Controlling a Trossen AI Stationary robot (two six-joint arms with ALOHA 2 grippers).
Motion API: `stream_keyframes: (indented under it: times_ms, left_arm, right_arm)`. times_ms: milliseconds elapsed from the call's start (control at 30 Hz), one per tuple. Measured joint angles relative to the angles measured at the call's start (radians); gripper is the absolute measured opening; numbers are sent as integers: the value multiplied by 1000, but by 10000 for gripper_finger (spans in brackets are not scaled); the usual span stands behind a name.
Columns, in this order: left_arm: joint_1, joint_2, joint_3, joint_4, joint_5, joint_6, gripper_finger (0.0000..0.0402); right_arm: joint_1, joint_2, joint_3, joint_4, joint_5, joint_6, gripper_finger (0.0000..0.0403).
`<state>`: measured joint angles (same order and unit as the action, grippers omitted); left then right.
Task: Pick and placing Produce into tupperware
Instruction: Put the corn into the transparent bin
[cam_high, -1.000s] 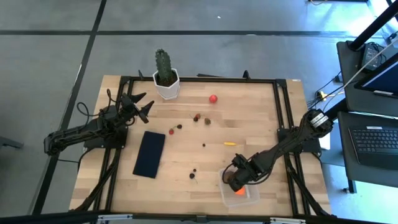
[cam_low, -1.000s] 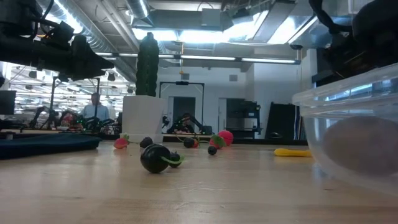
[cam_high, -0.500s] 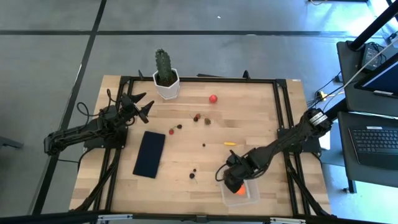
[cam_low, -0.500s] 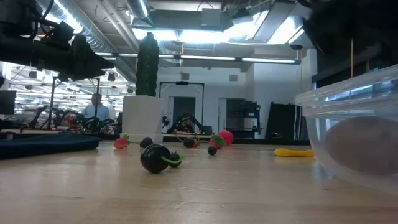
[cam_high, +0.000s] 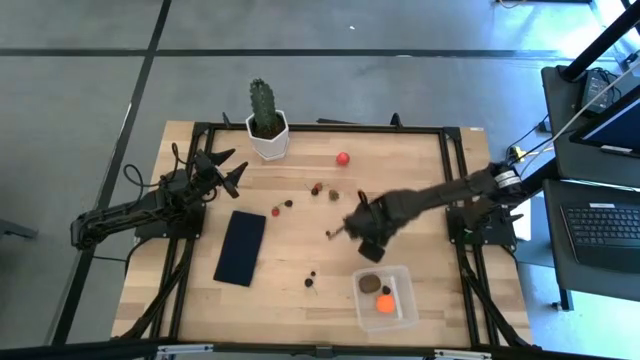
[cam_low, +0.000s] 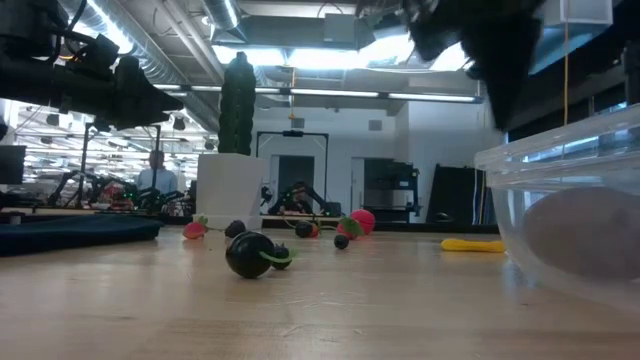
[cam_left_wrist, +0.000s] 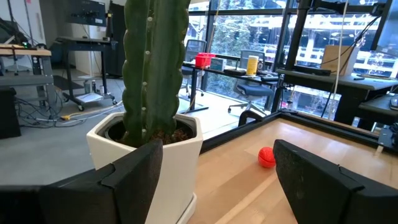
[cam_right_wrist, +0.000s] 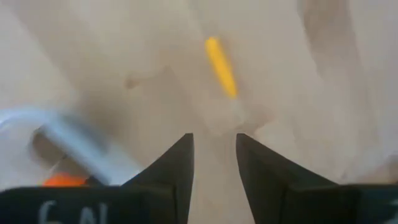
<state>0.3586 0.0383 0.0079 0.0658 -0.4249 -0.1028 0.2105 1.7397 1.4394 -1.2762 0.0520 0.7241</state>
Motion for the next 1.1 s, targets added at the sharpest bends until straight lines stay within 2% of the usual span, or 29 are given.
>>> stream_keyframes:
  times_ms: [167, 300, 433, 633, 733, 900, 1100]
  left_arm:
    - [0, 0, 0, 0, 0, 0, 298]
    - [0, 0, 0, 0, 0, 0, 298]
    - [0, 0, 0, 0, 0, 0, 298]
    - [0, 0, 0, 0, 0, 0, 298]
    - [0, 0, 0, 0, 0, 0, 298]
    - [0, 0, 0, 0, 0, 0, 298]
    - [0, 0, 0, 0, 0, 0, 298]
  right_arm:
    - [-113, 0, -87, 126, 6, -195, 108]
    - [-159, 0, -143, 271, 19, -270, 106]
    - [-176, 0, -172, 294, 21, -333, 106]
    - [-182, 0, -239, 305, 6, -336, 110]
    - [-182, 0, -266, 321, -30, -317, 131]
    - [-182, 0, -298, 320, -31, -233, 189]
    - [-182, 0, -300, 360, -29, -230, 243]
